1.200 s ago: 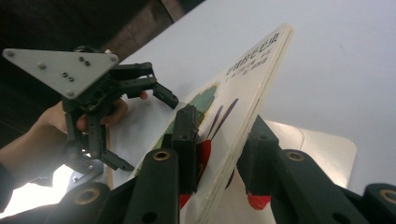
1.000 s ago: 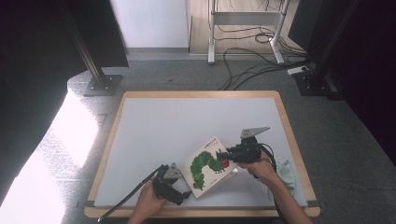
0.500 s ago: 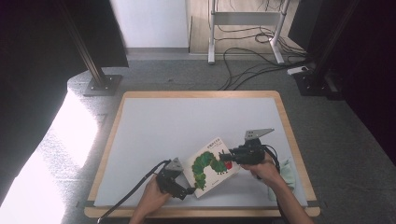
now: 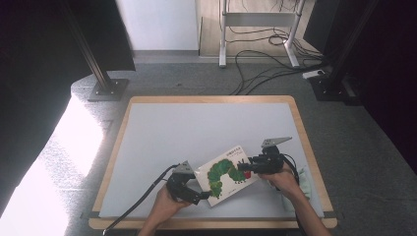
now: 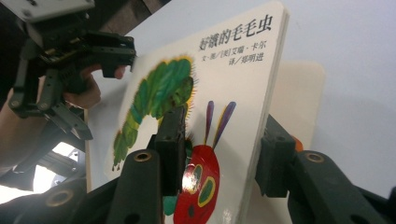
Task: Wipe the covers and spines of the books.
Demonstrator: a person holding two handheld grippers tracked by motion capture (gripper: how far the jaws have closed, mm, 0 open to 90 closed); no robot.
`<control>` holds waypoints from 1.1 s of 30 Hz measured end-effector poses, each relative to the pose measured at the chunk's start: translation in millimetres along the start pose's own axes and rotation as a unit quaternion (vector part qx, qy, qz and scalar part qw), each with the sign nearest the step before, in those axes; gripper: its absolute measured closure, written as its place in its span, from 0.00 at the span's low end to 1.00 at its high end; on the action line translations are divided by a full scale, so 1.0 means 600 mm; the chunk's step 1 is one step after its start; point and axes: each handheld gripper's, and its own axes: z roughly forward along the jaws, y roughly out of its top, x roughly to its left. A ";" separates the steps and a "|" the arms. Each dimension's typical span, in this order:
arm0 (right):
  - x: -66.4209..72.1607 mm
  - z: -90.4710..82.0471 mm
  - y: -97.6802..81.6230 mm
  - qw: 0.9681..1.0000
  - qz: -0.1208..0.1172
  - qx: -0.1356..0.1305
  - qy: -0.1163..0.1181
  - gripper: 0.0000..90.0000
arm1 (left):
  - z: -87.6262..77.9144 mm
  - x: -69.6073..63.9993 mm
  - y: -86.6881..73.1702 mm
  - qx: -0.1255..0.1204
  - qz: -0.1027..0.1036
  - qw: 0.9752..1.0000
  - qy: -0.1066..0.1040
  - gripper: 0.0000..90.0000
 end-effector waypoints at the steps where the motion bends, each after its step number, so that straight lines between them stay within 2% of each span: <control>1: 0.000 0.000 -0.002 1.000 -0.002 0.001 -0.005 0.63 | 0.000 -0.002 0.001 -0.005 0.002 1.000 0.001 0.09; 3: 0.000 0.001 -0.004 1.000 -0.005 0.002 -0.010 0.61 | -0.001 -0.004 0.002 -0.011 0.003 1.000 0.005 0.18; 4: 0.001 0.001 -0.005 1.000 -0.006 0.002 -0.015 0.61 | -0.002 -0.006 0.004 -0.013 0.006 1.000 0.012 0.22; 5: 0.002 0.001 -0.006 1.000 -0.008 0.002 -0.018 0.60 | -0.003 -0.008 0.005 -0.013 0.011 0.999 0.028 0.25; 6: 0.003 0.001 -0.006 1.000 -0.011 0.002 -0.021 0.60 | -0.003 -0.009 0.005 -0.012 0.014 0.999 0.033 0.32; 8: 0.005 0.001 -0.006 0.999 -0.017 0.004 -0.028 0.58 | -0.007 -0.009 0.007 -0.015 0.013 0.999 0.030 0.35; 12: 0.010 0.006 -0.006 0.997 -0.033 0.016 -0.062 0.54 | -0.019 -0.016 0.012 -0.030 0.024 0.999 0.025 0.49; 13: 0.010 0.007 -0.006 0.997 -0.034 0.017 -0.065 0.54 | -0.021 -0.018 0.014 -0.028 0.027 0.999 0.027 0.50; 18: 0.016 0.010 -0.001 0.997 -0.042 0.005 -0.069 0.52 | -0.028 -0.025 0.022 -0.029 0.038 0.999 0.009 0.61; 23: 0.020 0.019 0.007 0.996 -0.057 -0.004 -0.076 0.49 | -0.042 -0.018 0.029 -0.032 0.041 0.999 0.010 0.69; 26: 0.025 0.026 0.011 0.994 -0.071 -0.012 -0.085 0.48 | -0.053 -0.017 0.035 -0.032 0.052 0.998 0.021 0.74; 28: 0.027 0.030 0.015 0.993 -0.080 -0.016 -0.091 0.47 | -0.059 -0.018 0.040 -0.030 0.061 0.997 0.035 0.78; 30: 0.030 0.036 0.018 0.992 -0.086 -0.017 -0.095 0.47 | -0.065 -0.021 0.044 -0.025 0.078 0.994 0.069 0.82; 31: 0.030 0.038 0.019 0.991 -0.091 -0.015 -0.100 0.48 | -0.066 -0.023 0.045 -0.019 0.098 0.991 0.091 0.82; 32: 0.030 0.038 0.019 0.991 -0.091 -0.015 -0.100 0.48 | -0.066 -0.023 0.045 -0.019 0.098 0.991 0.091 0.82; 33: 0.033 0.042 0.020 0.989 -0.097 -0.017 -0.111 0.48 | -0.067 -0.020 0.047 -0.016 0.100 0.991 0.087 0.82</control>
